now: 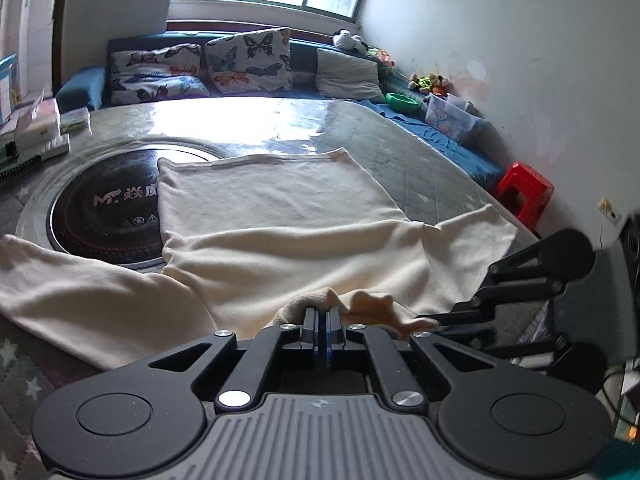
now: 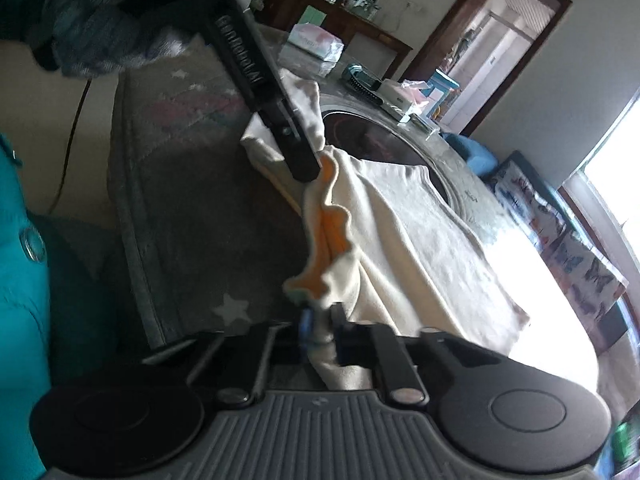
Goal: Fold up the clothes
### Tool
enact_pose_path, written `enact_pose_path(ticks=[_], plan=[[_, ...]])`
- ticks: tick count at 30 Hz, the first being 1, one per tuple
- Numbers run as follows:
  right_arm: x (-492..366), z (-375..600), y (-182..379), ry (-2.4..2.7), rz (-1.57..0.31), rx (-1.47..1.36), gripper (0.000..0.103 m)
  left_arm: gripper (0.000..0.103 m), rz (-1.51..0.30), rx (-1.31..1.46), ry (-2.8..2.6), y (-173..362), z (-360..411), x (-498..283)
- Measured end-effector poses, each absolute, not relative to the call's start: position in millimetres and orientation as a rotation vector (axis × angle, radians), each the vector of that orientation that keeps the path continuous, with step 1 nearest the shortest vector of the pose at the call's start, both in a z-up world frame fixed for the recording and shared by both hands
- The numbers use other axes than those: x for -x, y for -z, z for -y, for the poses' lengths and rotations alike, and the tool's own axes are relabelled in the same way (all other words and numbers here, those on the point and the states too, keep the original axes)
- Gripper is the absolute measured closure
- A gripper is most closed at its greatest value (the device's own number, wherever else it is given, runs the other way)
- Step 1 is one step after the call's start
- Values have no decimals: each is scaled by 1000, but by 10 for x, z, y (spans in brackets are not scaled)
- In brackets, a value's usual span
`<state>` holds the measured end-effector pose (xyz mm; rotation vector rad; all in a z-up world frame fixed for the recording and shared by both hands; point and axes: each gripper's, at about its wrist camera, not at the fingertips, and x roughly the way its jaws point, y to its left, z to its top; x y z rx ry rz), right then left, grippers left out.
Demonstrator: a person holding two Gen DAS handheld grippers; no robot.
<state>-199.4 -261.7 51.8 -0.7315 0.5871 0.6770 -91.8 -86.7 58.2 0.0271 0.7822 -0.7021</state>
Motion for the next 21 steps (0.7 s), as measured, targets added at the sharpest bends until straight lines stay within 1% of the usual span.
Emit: enact_pose_path(ticks=[5,9,14,18,21], plan=[[2082,2796,-733,-770,-634,643,99,99,-800,-98,793,-536,795,1084],[2077,2787,-626,-804,-681,657,99,99,-815,-129,856,-541,737,1125],[2046,2783,-662,-856,-710,654,96,98,-728,-134,810,-705,703,970],[1980,2865,-821,-851,-710,565,92,98,-723,-115,738,-574,778,701],[1874,2915,-894,-803,-704,491,91,97,-733,-154,702,-412,842,628]])
